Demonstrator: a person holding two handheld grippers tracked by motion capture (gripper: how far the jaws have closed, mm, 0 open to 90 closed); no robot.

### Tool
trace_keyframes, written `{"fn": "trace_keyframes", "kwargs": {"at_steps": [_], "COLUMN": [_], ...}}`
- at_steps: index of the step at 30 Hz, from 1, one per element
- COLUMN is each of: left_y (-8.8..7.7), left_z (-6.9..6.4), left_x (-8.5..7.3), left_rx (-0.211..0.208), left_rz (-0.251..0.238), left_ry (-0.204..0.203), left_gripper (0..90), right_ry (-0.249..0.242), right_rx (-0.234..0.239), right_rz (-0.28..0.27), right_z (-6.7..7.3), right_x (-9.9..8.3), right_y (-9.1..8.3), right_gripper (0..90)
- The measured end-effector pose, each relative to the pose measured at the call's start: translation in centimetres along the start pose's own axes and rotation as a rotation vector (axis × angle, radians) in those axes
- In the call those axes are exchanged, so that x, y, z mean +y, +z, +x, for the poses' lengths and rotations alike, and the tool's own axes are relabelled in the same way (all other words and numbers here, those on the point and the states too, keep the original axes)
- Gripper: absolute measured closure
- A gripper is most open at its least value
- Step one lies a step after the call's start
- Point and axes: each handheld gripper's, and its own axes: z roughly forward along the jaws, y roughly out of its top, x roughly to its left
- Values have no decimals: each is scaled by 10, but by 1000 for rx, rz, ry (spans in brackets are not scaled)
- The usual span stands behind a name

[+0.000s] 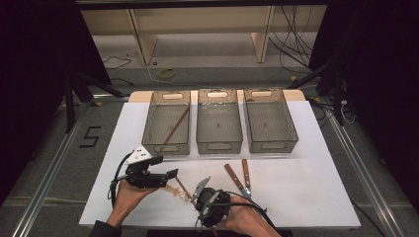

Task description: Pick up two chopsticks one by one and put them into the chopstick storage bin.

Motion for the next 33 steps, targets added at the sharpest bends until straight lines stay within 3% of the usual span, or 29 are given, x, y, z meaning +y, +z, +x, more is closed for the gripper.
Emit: {"fn": "trace_keyframes", "kwargs": {"at_steps": [9,17,28,33], "left_y": [-1,-1,1,2], "left_z": [1,2,1,0], "left_x": [-2,-4,-5,-5], "left_rx": [16,18,17,18], "left_rz": [8,6,18,23], "left_ry": [-5,-5,5,13], "left_gripper": [193,196,198,200], "right_ry": [-2,-17,45,62], "right_rx": [-10,-43,-113,-104], "right_rz": [27,59,101,101], "right_z": [-3,-8,-28,-34], "right_x": [4,3,-1,-2], "right_y": [9,8,4,3], "right_gripper": [562,677,804,838]}}
